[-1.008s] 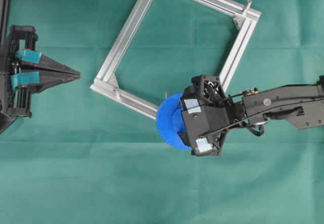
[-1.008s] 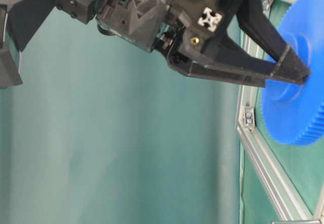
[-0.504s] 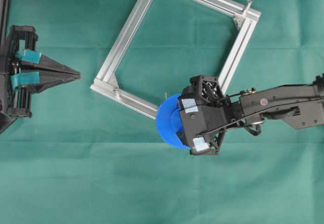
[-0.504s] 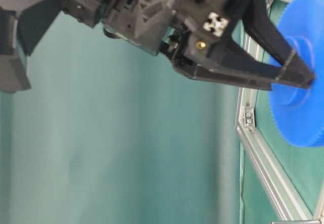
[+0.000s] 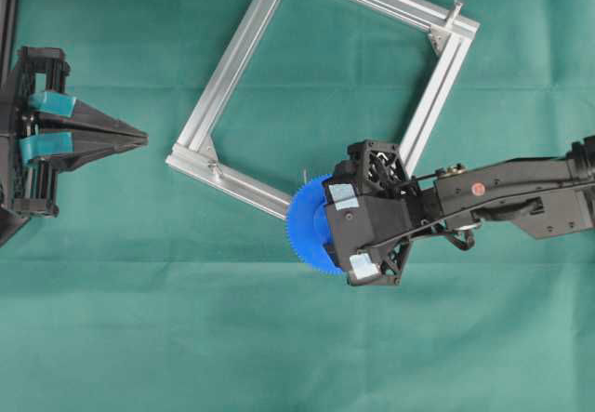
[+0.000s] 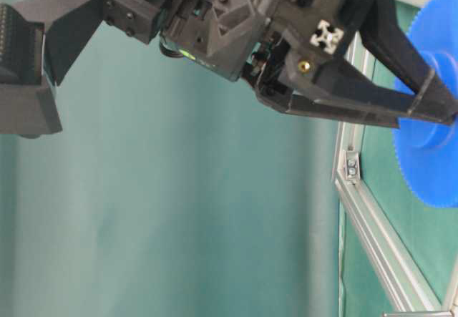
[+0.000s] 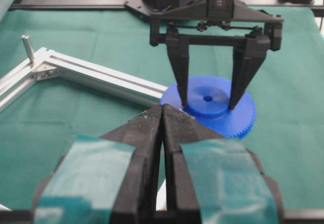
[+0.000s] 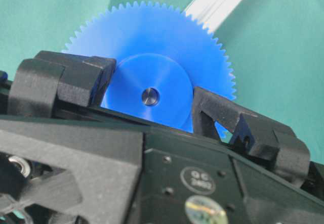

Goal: Find the location of the shaft and insert the gear.
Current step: 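Align the gear's center hole over the metal shaft, then lower the gear down onto the shaft with the right gripper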

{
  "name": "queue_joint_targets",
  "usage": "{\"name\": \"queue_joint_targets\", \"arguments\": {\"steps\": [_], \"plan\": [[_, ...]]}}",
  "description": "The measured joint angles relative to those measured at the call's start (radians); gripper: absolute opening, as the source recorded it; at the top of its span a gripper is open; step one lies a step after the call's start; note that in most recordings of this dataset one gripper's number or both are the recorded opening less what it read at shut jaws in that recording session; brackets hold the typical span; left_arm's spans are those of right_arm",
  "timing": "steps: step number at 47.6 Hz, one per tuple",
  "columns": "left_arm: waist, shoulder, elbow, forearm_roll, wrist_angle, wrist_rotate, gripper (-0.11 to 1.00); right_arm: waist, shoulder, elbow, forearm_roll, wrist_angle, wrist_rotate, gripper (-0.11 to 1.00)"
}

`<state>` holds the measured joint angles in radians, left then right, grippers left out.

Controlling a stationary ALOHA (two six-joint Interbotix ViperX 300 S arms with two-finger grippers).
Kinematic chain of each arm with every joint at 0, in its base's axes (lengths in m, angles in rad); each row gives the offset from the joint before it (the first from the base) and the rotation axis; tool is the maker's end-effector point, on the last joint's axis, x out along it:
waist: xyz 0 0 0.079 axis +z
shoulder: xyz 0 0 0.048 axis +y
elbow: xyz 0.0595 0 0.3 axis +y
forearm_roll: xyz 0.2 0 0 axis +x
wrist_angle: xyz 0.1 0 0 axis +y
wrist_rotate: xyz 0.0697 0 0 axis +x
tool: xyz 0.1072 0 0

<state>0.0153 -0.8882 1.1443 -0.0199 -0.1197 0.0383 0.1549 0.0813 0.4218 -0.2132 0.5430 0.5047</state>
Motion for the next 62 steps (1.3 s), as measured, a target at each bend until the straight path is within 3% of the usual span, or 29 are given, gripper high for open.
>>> {"name": "queue_joint_targets", "arguments": {"steps": [35, 62], "plan": [[-0.002, 0.0, -0.002, 0.0, -0.002, 0.0, 0.01, 0.0, -0.002, -0.003, 0.002, 0.025, 0.005, 0.68], [-0.009, 0.0, -0.002, 0.0, 0.0, 0.002, 0.01, -0.003, 0.011, 0.067, 0.003, -0.06, 0.014, 0.68]]}}
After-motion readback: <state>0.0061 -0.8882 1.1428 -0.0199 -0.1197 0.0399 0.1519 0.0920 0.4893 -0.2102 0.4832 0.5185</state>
